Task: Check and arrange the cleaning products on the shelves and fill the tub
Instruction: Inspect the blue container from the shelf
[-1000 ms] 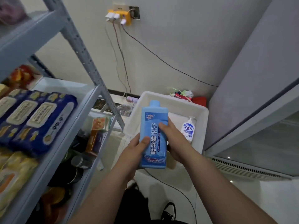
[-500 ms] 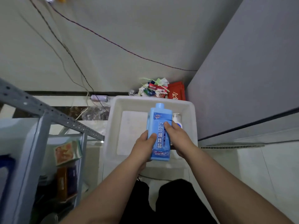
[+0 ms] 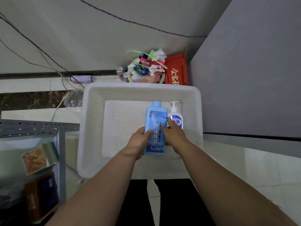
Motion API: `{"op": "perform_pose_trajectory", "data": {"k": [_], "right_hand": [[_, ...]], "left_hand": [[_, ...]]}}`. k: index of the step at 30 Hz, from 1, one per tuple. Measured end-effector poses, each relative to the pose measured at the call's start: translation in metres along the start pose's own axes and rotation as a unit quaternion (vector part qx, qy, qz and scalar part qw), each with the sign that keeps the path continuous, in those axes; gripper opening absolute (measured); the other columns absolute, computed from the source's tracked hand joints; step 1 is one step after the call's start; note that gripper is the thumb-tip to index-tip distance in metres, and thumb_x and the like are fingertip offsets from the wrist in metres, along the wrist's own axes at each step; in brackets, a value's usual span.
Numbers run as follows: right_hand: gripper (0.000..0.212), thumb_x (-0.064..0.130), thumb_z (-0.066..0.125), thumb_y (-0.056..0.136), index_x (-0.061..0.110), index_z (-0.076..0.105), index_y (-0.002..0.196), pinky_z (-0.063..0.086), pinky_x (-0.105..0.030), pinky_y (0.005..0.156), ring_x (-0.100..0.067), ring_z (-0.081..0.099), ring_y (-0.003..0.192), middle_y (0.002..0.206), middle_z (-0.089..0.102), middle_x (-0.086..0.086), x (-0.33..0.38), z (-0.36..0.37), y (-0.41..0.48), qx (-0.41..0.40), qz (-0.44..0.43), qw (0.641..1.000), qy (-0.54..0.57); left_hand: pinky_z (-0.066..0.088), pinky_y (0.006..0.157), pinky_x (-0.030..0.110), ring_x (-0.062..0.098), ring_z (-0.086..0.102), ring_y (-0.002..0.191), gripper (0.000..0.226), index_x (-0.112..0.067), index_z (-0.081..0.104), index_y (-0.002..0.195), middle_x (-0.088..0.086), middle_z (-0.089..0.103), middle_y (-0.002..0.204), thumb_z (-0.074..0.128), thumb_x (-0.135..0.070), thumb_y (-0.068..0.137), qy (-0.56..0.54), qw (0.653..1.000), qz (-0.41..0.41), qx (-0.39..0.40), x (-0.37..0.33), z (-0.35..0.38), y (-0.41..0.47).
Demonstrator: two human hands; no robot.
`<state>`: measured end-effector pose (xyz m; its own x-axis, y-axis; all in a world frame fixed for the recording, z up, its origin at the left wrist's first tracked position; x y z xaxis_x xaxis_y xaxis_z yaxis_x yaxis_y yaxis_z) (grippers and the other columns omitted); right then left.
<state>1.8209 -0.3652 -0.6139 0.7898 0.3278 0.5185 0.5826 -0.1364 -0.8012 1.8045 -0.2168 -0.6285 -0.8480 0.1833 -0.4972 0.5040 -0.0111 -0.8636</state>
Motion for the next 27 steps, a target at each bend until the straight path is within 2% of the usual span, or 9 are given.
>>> {"op": "perform_pose_trajectory", "data": {"k": [4,7,13,15,17,21,24,26,27], "right_hand": [[0.037,0.025,0.045,0.102,0.046,0.054,0.131,0.062,-0.050,0.086,-0.019,0.073,0.093,0.101,0.072,0.005,-0.010,-0.004,0.040,0.007,-0.006,0.999,-0.035],[0.044,0.023,0.045,0.103,0.045,0.050,0.141,0.062,-0.046,0.084,-0.019,0.072,0.093,0.105,0.072,0.002,-0.008,-0.005,0.061,0.019,-0.023,0.997,-0.073],[0.041,0.018,0.044,0.102,0.042,0.054,0.134,0.061,-0.046,0.086,-0.019,0.070,0.096,0.106,0.071,0.004,-0.014,-0.003,0.081,0.014,-0.022,0.996,-0.085],[0.043,0.015,0.043,0.101,0.041,0.054,0.134,0.061,-0.042,0.084,-0.018,0.070,0.095,0.107,0.071,0.003,-0.017,-0.001,0.082,0.012,-0.023,0.996,-0.090],[0.048,0.010,0.040,0.099,0.037,0.053,0.136,0.059,-0.037,0.081,-0.018,0.069,0.095,0.110,0.071,0.001,-0.017,0.001,0.081,0.006,-0.026,0.995,-0.091],[0.045,0.012,0.041,0.098,0.037,0.052,0.134,0.060,-0.044,0.089,-0.018,0.068,0.101,0.116,0.069,0.002,-0.021,0.005,0.076,0.003,-0.026,0.996,-0.080],[0.041,0.019,0.041,0.097,0.036,0.053,0.133,0.057,-0.048,0.096,-0.021,0.066,0.105,0.119,0.068,0.002,-0.018,0.005,0.057,0.008,-0.023,0.996,-0.082],[0.043,0.012,0.044,0.101,0.023,0.050,0.142,0.050,-0.038,0.102,-0.025,0.060,0.113,0.129,0.062,-0.003,-0.014,0.004,0.034,0.016,-0.027,0.991,-0.127],[0.046,0.008,0.045,0.102,0.017,0.047,0.147,0.044,-0.030,0.099,-0.027,0.056,0.121,0.135,0.058,-0.006,-0.012,0.004,0.021,0.020,-0.039,0.985,-0.166]], "left_hand": [[0.048,0.049,0.021,0.022,0.073,0.087,0.024,-0.023,0.063,0.125,0.006,0.074,0.111,0.050,-0.029,0.105,-0.033,0.999,-0.014,-0.004,0.010,0.013,0.038],[0.051,0.058,0.027,0.022,0.073,0.088,0.023,-0.022,0.064,0.124,0.004,0.075,0.109,0.050,-0.026,0.106,-0.070,0.997,-0.024,-0.013,0.016,0.020,0.056],[0.056,0.067,0.032,0.022,0.074,0.091,0.019,-0.024,0.064,0.116,0.003,0.075,0.107,0.049,-0.023,0.105,-0.036,0.999,-0.011,-0.029,0.019,0.022,0.079],[0.056,0.067,0.031,0.020,0.073,0.090,0.020,-0.023,0.063,0.118,0.002,0.074,0.107,0.048,-0.022,0.105,-0.016,0.999,-0.007,-0.032,0.018,0.021,0.082],[0.056,0.069,0.032,0.019,0.071,0.093,0.025,-0.025,0.062,0.123,0.001,0.072,0.110,0.047,-0.020,0.104,0.009,0.999,0.001,-0.034,0.019,0.021,0.083],[0.056,0.086,0.036,0.019,0.067,0.104,0.045,-0.034,0.050,0.141,-0.001,0.067,0.122,0.043,-0.013,0.101,0.083,0.996,0.037,-0.001,0.014,0.022,0.077],[0.047,0.078,0.029,0.023,0.064,0.105,0.047,-0.031,0.046,0.143,0.001,0.065,0.123,0.044,-0.012,0.100,0.175,0.983,0.058,0.018,0.007,0.017,0.065],[0.040,0.078,0.023,0.024,0.061,0.111,0.045,-0.024,0.044,0.147,0.002,0.062,0.134,0.046,-0.014,0.102,0.261,0.961,0.088,0.023,0.000,0.012,0.047],[0.036,0.081,0.019,0.024,0.058,0.120,0.048,-0.021,0.040,0.151,0.001,0.057,0.142,0.048,-0.016,0.104,0.299,0.948,0.105,0.025,-0.005,0.009,0.034]]}}
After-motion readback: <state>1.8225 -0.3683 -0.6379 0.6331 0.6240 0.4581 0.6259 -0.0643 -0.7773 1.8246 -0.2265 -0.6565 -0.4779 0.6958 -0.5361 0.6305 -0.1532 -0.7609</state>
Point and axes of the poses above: each hand's wrist, its own y-axis towards the middle knuckle, its own z-axis out of the palm, x = y × z, the point moved 6 cm from there along y, towards the middle knuckle
